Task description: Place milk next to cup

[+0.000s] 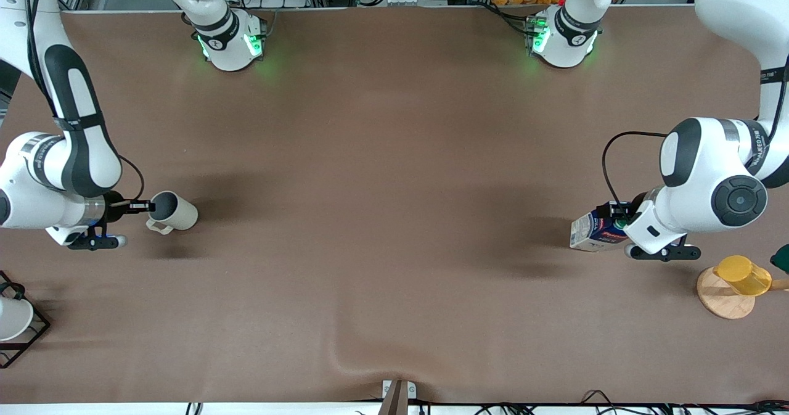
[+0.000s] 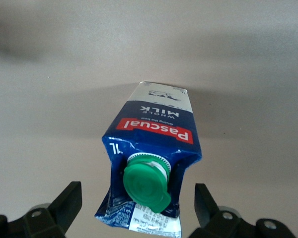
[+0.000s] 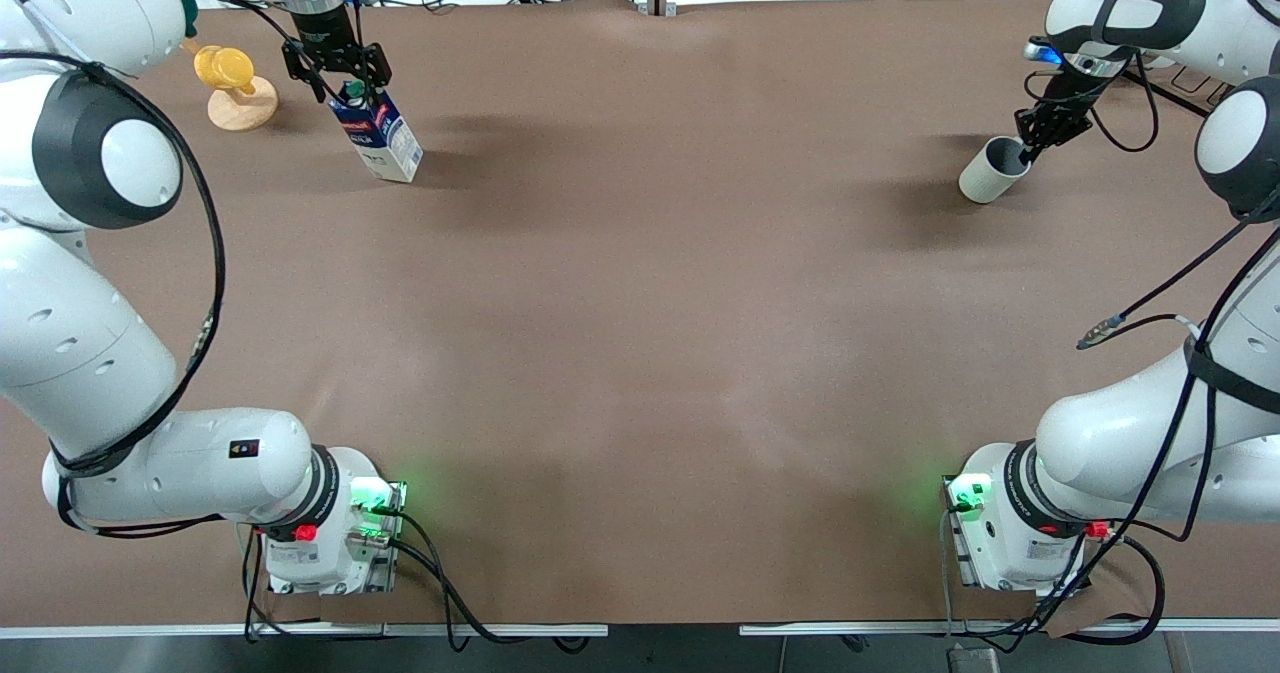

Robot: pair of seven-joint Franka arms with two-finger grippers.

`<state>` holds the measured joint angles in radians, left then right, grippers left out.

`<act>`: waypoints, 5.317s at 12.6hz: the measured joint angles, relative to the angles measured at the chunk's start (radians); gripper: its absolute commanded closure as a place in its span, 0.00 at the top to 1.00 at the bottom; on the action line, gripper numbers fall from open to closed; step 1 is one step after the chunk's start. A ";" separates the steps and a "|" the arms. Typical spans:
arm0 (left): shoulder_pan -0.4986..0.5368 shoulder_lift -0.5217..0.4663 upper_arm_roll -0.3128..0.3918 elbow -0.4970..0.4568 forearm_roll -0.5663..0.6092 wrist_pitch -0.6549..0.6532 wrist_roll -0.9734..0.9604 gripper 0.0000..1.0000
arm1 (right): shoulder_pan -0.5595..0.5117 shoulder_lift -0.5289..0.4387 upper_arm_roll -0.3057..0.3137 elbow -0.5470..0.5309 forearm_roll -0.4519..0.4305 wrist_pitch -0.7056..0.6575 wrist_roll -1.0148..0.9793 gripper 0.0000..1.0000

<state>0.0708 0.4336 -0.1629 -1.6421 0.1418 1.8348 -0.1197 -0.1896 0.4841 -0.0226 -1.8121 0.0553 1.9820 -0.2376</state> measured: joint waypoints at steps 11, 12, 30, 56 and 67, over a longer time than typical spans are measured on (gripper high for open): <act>-0.001 0.035 -0.001 0.019 0.000 0.003 0.000 0.56 | 0.260 -0.028 0.018 0.276 0.156 -0.400 0.706 0.00; -0.001 0.039 -0.001 0.020 0.000 0.004 0.000 0.56 | 0.317 -0.029 0.020 0.284 0.159 -0.400 0.797 0.00; -0.004 0.039 -0.003 0.057 0.000 -0.011 0.000 0.46 | 0.823 0.224 0.022 0.391 0.272 0.167 1.649 0.00; -0.272 -0.005 -0.292 0.096 -0.038 -0.134 -0.478 0.47 | 0.492 0.042 -0.039 0.648 -0.011 -0.551 1.026 1.00; -0.461 0.153 -0.288 0.265 -0.059 -0.132 -0.727 0.50 | 0.206 -0.086 -0.046 0.636 -0.023 -0.569 0.367 1.00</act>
<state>-0.3897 0.5863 -0.4505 -1.3772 0.0832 1.7024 -0.8465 0.0167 0.3984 -0.0689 -1.1764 0.0319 1.4133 0.1296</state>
